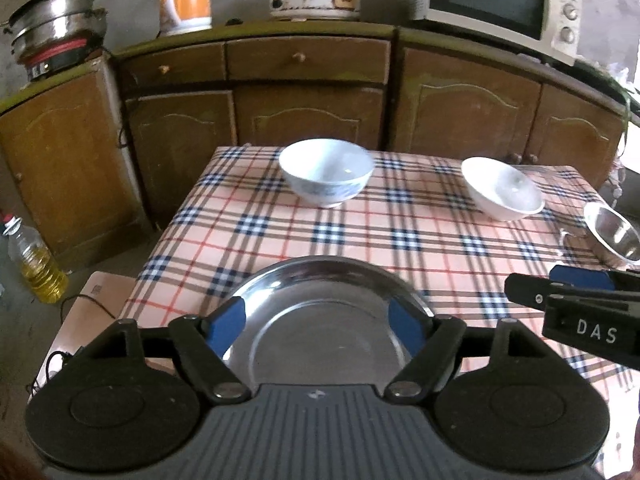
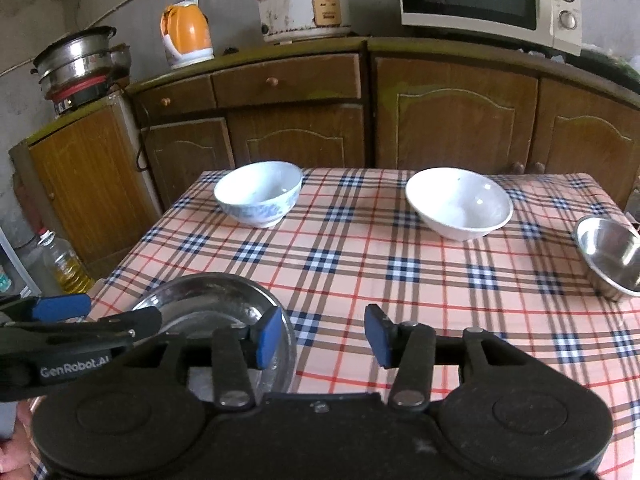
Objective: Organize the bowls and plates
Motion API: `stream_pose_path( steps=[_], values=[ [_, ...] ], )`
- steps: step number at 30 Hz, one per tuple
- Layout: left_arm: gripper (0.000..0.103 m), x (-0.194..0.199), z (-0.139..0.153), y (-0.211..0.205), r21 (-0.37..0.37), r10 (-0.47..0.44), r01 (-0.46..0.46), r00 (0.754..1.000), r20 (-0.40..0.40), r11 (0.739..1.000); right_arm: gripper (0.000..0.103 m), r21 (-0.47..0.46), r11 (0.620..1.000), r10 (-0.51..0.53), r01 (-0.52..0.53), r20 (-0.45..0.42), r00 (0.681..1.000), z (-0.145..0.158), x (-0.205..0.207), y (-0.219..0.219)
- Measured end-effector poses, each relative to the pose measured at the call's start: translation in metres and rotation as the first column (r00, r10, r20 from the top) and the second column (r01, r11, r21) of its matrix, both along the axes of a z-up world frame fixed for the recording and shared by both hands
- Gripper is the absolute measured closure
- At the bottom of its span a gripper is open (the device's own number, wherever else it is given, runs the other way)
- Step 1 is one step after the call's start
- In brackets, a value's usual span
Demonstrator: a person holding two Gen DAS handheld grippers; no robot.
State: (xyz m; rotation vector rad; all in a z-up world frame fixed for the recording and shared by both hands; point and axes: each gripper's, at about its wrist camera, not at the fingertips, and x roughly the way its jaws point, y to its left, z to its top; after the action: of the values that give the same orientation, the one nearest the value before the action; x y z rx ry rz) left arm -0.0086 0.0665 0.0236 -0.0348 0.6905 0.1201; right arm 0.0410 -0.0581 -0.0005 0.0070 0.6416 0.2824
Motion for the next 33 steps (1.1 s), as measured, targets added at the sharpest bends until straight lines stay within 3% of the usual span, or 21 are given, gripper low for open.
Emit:
stream_pose_path(
  steps=[18, 33],
  values=[
    [0.022, 0.002, 0.016, -0.066, 0.043, -0.127, 0.126, 0.992, 0.022, 0.991, 0.038, 0.026, 0.995, -0.095, 0.094, 0.045, 0.994, 0.024, -0.018, -0.072],
    [0.021, 0.009, 0.022, -0.13, 0.066, -0.248, 0.246, 0.968, 0.027, 0.967, 0.034, 0.049, 0.979, -0.203, 0.199, 0.08, 0.976, 0.037, -0.026, -0.139]
  ],
)
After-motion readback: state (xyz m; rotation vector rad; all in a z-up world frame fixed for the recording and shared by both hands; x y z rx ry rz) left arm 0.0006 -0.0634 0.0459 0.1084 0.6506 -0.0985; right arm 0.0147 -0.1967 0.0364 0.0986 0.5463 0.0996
